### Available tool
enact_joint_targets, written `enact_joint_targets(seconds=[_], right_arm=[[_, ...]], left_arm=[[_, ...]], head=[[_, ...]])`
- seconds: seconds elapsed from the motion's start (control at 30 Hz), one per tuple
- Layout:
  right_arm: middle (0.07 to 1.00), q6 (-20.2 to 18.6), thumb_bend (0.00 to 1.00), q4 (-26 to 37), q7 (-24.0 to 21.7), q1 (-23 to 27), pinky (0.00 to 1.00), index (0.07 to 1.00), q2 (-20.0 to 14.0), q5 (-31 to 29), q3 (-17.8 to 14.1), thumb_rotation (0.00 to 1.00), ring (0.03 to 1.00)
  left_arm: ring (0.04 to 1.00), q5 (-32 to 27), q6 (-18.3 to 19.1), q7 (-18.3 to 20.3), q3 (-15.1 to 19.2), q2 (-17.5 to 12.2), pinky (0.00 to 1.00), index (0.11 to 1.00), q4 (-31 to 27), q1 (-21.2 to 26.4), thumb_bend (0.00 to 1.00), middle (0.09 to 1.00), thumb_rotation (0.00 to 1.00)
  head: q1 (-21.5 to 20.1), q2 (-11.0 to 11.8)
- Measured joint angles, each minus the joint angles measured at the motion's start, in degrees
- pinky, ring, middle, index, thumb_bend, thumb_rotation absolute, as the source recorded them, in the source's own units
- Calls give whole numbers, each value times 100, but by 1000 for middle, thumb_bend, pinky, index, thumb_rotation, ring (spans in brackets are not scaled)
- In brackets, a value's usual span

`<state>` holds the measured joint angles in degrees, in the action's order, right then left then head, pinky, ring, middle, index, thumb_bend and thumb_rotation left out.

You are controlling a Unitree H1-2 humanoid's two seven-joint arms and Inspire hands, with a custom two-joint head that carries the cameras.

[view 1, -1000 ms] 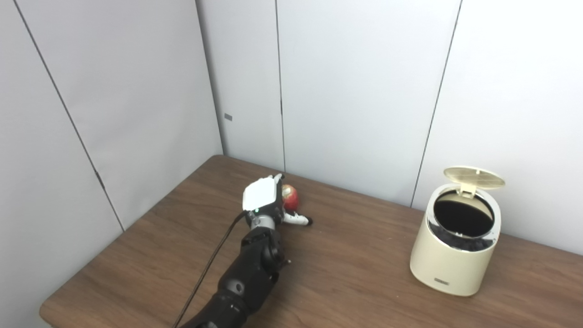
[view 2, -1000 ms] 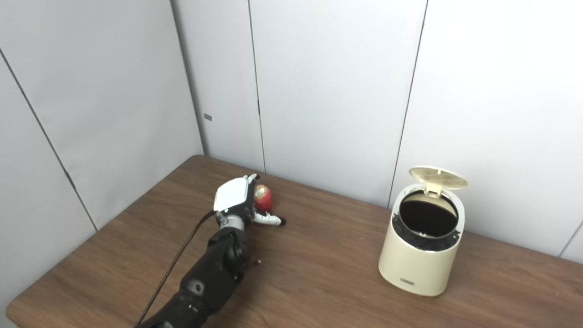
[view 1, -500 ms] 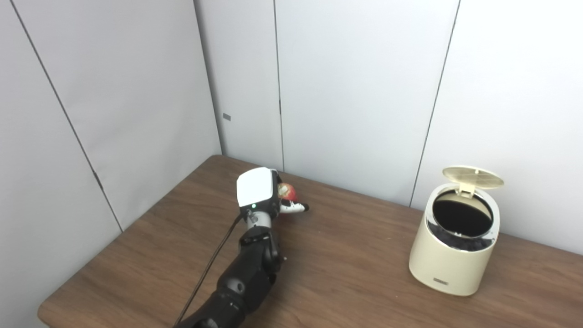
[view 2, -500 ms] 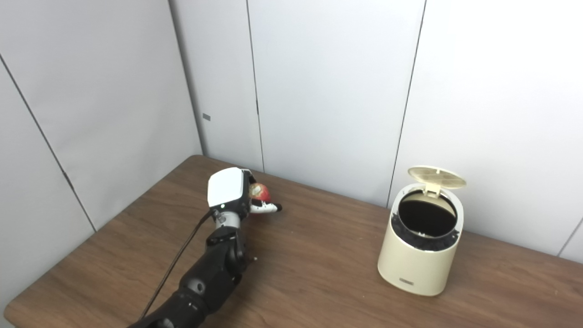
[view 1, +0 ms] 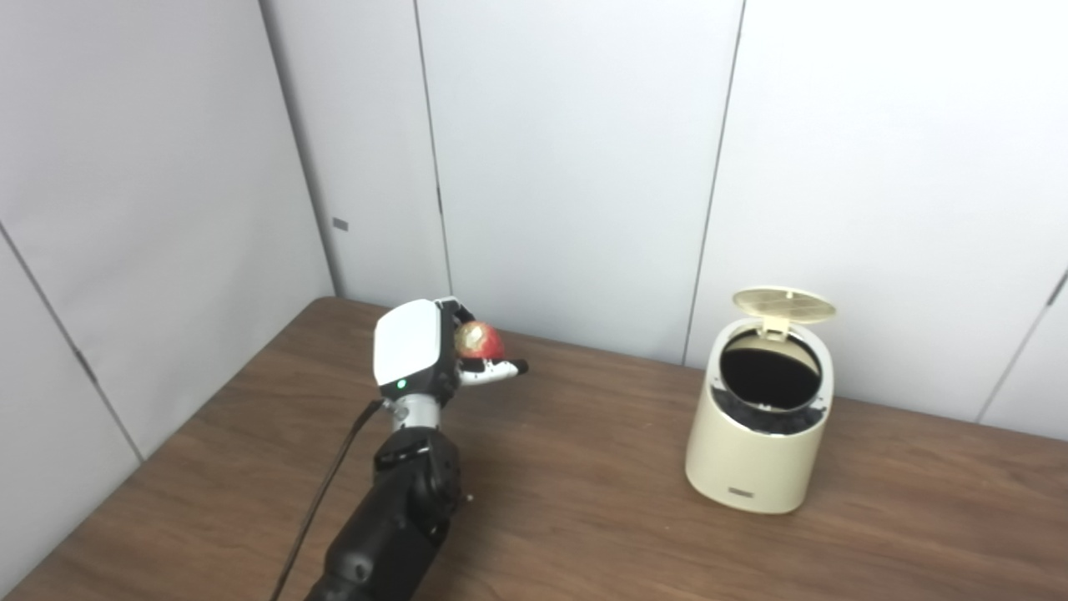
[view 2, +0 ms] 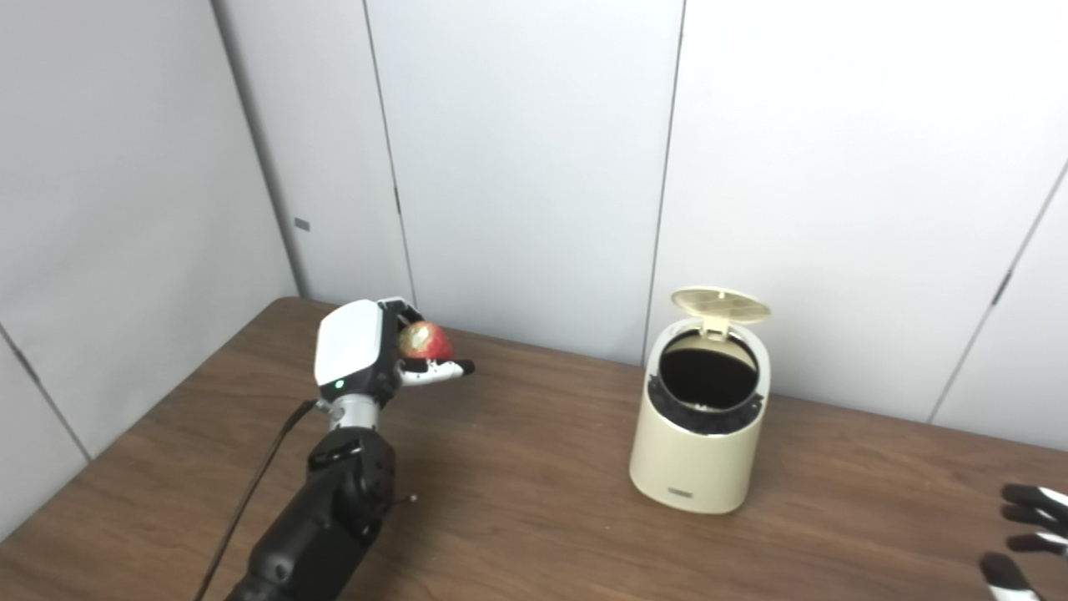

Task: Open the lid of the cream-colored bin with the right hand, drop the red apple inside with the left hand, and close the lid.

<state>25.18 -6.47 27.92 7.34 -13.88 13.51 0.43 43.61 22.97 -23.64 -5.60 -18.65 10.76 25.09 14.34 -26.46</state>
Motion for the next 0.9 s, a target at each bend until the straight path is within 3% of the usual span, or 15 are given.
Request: enact_joint_targets(seconds=[0.07, 0.13, 0.2, 0.27, 0.33, 0.47, 0.53, 0.9], right_arm=[[655, -10, 455, 141, -91, -59, 484, 623, 136, 53, -9, 619, 625], [656, -10, 370, 290, -119, -107, 489, 619, 325, 198, -9, 539, 626], [658, -9, 281, 343, -124, -112, 502, 616, 520, 366, -9, 372, 631], [663, -8, 246, 351, -126, -93, 535, 627, 685, 446, -6, 158, 642], [669, -6, 239, 338, -103, -76, 552, 637, 721, 531, 33, 68, 651], [667, -4, 263, 159, 191, 53, 563, 633, 701, 742, 224, 235, 652], [669, -4, 267, 57, 337, 132, 569, 632, 699, 854, 322, 271, 656], [673, -4, 289, -105, 819, 311, 574, 643, 662, 883, 686, 216, 662]], left_arm=[[226, -16, -157, 23, 5, 27, 146, 501, -433, -92, 519, 423, 0], [267, -22, -297, 47, 13, 28, 183, 506, -812, -187, 519, 429, 0], [347, -84, -437, 106, 76, 22, 234, 525, -1083, -238, 502, 470, 0], [377, -187, -597, 164, 180, 18, 263, 516, -1326, -313, 502, 467, 0], [391, -254, -855, 189, 226, 18, 276, 511, -1618, -404, 502, 468, 0], [403, -389, -1247, 217, 272, 54, 285, 508, -2048, -533, 503, 472, 0], [399, -455, -1473, 217, 283, 140, 286, 510, -2172, -543, 502, 475, 0], [387, -479, -2127, 349, 106, 769, 265, 528, -2297, -481, 499, 476, 0]], head=[[-351, 18], [-353, 18], [-765, 9], [-1028, 35], [-1292, 70], [-1478, 105], [-1496, 114], [-1689, 150]])
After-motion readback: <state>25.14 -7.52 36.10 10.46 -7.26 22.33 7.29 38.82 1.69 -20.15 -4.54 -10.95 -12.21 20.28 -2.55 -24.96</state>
